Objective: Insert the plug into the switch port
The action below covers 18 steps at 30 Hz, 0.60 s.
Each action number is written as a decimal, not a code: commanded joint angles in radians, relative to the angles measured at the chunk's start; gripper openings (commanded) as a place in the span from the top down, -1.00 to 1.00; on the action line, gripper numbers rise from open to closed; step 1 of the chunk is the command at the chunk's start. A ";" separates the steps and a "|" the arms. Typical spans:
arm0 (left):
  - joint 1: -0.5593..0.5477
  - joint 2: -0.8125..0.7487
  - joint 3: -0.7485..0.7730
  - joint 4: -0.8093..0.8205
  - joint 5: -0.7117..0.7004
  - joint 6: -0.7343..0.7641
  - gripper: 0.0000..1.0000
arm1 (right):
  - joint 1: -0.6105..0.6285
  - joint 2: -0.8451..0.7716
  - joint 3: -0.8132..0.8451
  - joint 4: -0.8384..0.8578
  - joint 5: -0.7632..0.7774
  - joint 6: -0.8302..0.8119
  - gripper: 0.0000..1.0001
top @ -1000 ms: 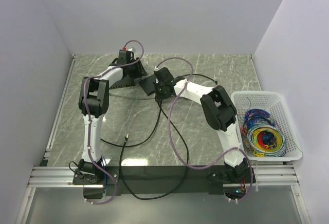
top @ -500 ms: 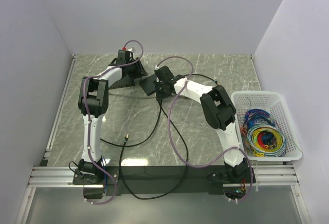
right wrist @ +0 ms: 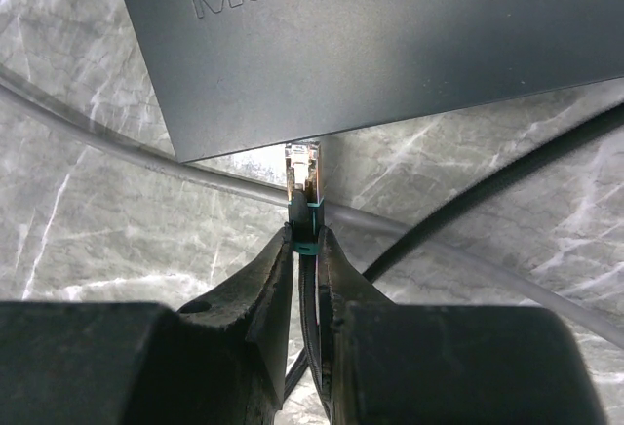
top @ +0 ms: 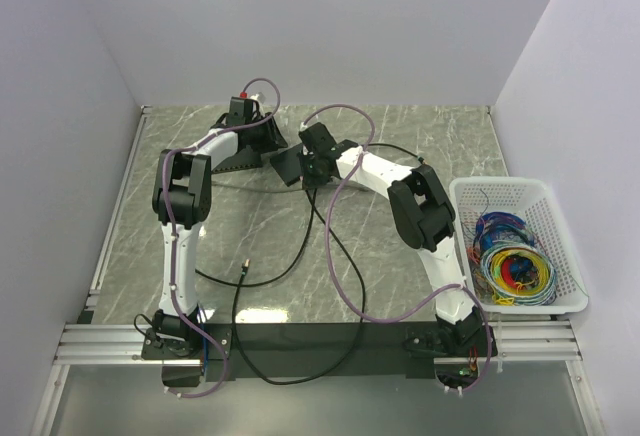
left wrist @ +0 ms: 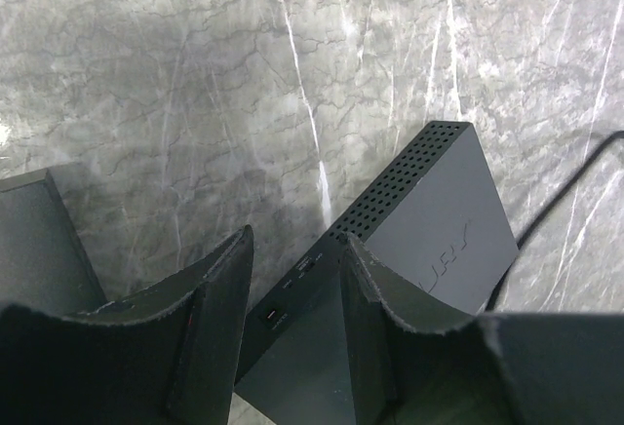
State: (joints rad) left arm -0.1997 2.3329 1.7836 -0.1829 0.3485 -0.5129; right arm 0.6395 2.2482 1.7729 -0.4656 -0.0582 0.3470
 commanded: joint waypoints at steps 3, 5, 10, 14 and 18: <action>-0.004 -0.018 0.013 0.043 0.035 0.013 0.08 | -0.006 -0.001 0.023 -0.004 0.031 -0.006 1.00; -0.004 -0.021 0.007 0.045 0.037 0.016 0.08 | -0.009 0.004 0.022 0.011 0.031 -0.006 1.00; -0.004 -0.021 0.008 0.046 0.033 0.013 0.07 | -0.018 0.060 0.105 -0.011 0.029 -0.013 1.00; -0.006 0.000 0.033 0.037 0.032 0.011 0.07 | -0.027 0.096 0.154 -0.025 0.026 -0.014 1.00; -0.003 0.049 0.089 0.019 0.038 0.010 0.07 | -0.031 0.111 0.160 -0.024 0.023 -0.016 1.00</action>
State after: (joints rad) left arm -0.1993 2.3505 1.8103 -0.1761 0.3622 -0.5129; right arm 0.6239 2.3310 1.8999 -0.5007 -0.0528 0.3458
